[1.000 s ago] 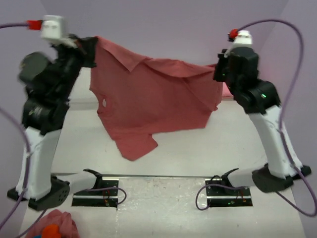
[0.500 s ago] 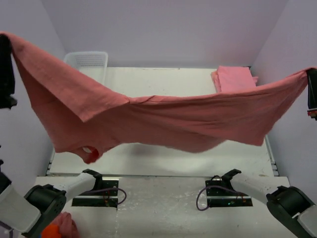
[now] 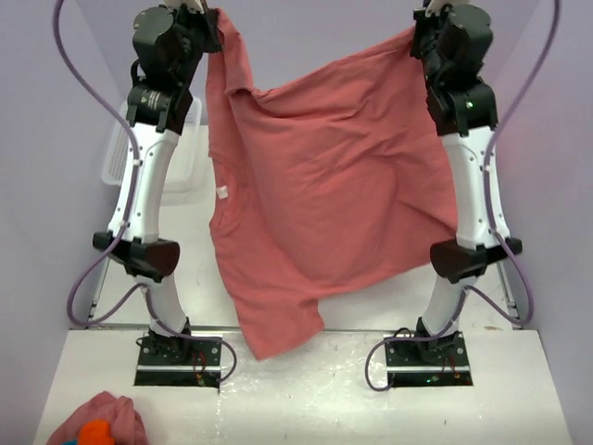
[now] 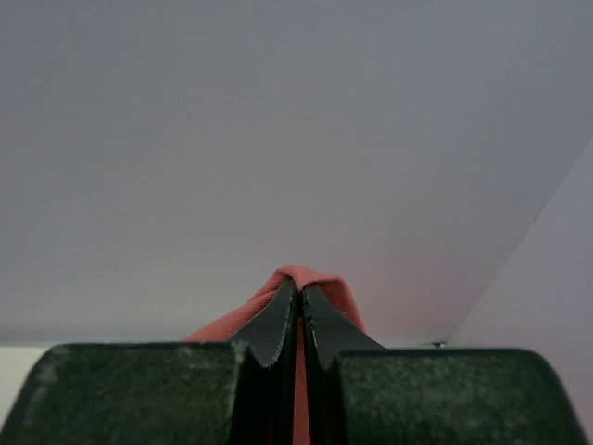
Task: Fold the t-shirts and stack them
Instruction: Flatten out the tshirt
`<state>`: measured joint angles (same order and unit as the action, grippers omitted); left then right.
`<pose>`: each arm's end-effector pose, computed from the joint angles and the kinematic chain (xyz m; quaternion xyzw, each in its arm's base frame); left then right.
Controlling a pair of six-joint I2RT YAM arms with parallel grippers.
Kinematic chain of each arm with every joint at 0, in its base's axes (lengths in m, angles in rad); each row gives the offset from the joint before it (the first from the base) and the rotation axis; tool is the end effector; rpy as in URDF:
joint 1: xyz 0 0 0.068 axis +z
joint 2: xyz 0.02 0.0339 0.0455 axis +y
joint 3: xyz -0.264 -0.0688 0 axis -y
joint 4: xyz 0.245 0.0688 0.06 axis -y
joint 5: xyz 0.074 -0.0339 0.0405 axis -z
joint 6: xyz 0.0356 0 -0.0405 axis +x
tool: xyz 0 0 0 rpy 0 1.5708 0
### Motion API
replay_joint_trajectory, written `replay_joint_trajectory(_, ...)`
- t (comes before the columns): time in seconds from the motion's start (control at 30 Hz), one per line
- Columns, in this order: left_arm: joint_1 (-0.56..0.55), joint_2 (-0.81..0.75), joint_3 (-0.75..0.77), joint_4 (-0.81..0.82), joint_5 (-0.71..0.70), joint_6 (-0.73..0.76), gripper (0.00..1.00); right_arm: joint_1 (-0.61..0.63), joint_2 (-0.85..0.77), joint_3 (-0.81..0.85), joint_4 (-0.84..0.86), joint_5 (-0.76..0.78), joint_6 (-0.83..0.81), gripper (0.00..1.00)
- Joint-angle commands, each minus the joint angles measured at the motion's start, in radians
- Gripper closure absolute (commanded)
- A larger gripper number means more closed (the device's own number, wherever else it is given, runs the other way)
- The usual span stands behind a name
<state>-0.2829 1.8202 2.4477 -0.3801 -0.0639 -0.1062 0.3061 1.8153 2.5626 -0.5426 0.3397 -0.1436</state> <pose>0.3410 -0.0968 0.5886 0.0291 0.6140 -0.1332 0.7775 0.3165 0.0876 0.6020 -0.0109 0.6357 -0.0443 0.7706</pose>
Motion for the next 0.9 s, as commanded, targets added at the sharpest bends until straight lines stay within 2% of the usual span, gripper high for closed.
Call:
replay_joint_trajectory(0.0, 0.08, 0.048, 0.114, 0.138, 0.009, 0.033, 1.0, -0.082, 0.036, 0.071, 0.124, -0.057, -0.03, 1.0)
replay_joint_trajectory(0.17, 0.149, 0.06, 0.089, 0.214, 0.055, -0.01, 1.0, -0.142, 0.052, 0.047, 0.155, -0.108, -0.036, 1.0)
replay_joint_trajectory(0.27, 0.148, 0.027, 0.094, 0.211, 0.059, -0.01, 1.0, -0.159, 0.032, 0.041, 0.158, -0.129, -0.024, 1.0)
replay_joint_trajectory(0.37, 0.149, -0.053, 0.085, 0.195, 0.093, -0.027, 1.0, -0.159, -0.026, 0.03, 0.13, -0.139, -0.005, 1.0)
replay_joint_trajectory(0.5, 0.149, -0.203, 0.036, 0.147, 0.087, -0.033, 1.0, -0.139, -0.177, -0.092, 0.081, -0.134, 0.016, 1.0)
replay_joint_trajectory(0.67, 0.149, -0.436, -0.061, 0.064, 0.099, -0.065, 1.0, 0.0, -0.44, -0.278, 0.069, -0.047, -0.056, 1.0)
replay_joint_trajectory(0.87, 0.149, -0.61, -0.096, -0.026, 0.164, -0.124, 1.0, 0.191, -0.589, -0.268, -0.059, 0.071, -0.074, 1.0)
